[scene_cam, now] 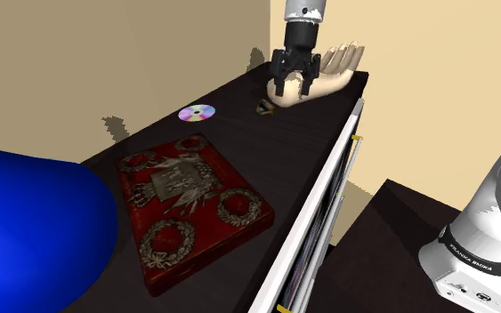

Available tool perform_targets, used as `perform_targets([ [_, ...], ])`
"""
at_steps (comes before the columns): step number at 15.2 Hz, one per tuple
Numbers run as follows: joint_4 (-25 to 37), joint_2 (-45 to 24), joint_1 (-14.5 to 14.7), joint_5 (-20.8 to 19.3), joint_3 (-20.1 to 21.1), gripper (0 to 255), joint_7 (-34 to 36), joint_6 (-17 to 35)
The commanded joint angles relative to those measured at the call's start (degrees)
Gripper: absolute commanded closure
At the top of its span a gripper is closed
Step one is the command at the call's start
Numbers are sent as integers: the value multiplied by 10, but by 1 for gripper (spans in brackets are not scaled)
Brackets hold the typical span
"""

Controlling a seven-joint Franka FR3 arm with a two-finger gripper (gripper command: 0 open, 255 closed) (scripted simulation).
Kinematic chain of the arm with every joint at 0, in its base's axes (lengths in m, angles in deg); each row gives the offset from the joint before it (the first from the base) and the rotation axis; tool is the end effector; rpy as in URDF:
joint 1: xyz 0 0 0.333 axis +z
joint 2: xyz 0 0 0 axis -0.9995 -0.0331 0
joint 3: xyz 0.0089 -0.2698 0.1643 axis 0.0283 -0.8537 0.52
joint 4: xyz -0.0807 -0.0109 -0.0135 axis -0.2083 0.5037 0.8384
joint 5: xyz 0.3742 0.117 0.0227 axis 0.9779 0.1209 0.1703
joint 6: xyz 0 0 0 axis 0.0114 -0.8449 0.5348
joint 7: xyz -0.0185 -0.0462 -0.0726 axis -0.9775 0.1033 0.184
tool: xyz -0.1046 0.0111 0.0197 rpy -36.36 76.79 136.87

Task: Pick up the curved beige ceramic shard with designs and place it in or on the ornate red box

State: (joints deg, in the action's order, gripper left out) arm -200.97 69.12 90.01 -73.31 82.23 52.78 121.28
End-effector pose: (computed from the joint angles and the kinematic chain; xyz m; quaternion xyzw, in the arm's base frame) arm 0.4928 0.0721 0.5546 -0.9878 0.0802 0.0548 0.1214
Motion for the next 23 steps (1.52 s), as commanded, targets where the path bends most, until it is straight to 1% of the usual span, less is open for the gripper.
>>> perform_targets([
  [1, 48, -43, 3, 3, 6, 0, 22, 3],
  [7, 193, -167, 9, 4, 13, 0, 74, 3],
  [15, 135, -165, 17, 7, 18, 0, 71, 60],
  [22, 135, -165, 18, 7, 17, 0, 71, 60],
  [23, 141, -171, 19, 7, 18, 255, 72, 61],
])
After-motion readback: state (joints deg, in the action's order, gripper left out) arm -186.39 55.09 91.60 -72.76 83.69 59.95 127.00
